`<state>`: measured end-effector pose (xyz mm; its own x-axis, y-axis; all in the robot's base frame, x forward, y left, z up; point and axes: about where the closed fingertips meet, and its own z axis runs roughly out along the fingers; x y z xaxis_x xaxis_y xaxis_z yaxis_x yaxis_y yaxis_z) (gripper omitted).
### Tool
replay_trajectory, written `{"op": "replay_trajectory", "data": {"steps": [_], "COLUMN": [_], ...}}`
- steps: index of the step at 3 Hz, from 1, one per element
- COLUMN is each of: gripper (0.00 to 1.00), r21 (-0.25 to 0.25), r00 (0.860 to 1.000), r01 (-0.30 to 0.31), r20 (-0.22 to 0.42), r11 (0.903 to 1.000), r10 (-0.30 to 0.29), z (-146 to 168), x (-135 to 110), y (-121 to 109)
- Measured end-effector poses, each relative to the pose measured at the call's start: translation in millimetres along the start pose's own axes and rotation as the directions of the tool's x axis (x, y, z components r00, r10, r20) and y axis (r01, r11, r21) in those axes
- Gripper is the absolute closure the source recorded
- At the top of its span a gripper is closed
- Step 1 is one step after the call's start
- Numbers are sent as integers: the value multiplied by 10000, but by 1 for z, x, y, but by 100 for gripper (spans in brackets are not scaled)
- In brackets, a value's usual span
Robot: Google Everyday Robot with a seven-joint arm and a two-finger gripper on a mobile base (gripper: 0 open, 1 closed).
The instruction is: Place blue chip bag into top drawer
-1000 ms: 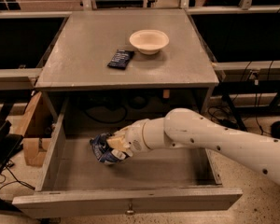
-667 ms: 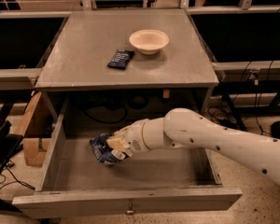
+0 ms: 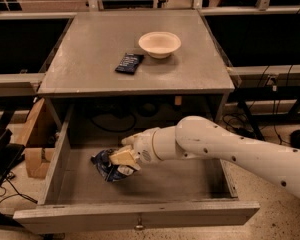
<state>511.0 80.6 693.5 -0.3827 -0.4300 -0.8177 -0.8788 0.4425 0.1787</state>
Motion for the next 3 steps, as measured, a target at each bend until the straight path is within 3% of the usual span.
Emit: {"op": "replay_trajectory", "data": {"steps": [1,3], "gripper": [0,0], "r21": [0,-173], "r00": [10000,9994], "r01": [0,278], "r20": [0,212], "r11": [10000,9995], "r10": [0,-275], "z": [0,-14], "x": [0,-16], "y": [0,-7]}}
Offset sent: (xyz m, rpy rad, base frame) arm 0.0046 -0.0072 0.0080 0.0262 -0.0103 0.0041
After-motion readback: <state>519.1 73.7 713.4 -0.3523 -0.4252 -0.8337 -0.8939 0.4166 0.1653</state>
